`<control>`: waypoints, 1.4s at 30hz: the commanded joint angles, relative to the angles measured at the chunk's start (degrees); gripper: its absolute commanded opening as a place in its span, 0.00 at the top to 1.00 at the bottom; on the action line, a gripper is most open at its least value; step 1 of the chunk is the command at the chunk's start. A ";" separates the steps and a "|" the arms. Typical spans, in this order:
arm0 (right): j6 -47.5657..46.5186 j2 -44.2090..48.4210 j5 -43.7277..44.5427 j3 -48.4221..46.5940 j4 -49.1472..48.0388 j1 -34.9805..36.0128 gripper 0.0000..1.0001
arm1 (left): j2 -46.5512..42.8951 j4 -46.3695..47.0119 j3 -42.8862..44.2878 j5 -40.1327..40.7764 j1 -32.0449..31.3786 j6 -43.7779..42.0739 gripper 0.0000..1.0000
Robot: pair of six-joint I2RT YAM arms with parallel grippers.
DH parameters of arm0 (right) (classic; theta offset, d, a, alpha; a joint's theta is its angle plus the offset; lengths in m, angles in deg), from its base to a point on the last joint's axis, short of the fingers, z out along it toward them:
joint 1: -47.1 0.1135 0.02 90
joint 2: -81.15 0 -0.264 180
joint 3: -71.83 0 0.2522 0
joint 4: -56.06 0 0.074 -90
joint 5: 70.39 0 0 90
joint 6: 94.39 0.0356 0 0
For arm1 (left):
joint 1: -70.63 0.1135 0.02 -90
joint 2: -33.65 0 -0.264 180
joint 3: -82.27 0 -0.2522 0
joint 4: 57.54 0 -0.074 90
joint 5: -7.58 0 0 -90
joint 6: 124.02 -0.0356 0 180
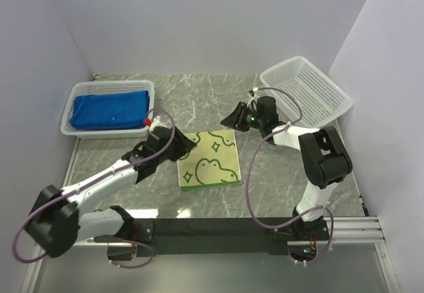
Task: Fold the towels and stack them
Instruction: Fold the towel
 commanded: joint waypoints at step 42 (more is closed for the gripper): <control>-43.45 -6.54 10.28 -31.72 54.81 -3.19 0.55 | 16.84 -8.33 25.51 0.28 15.56 -26.58 0.22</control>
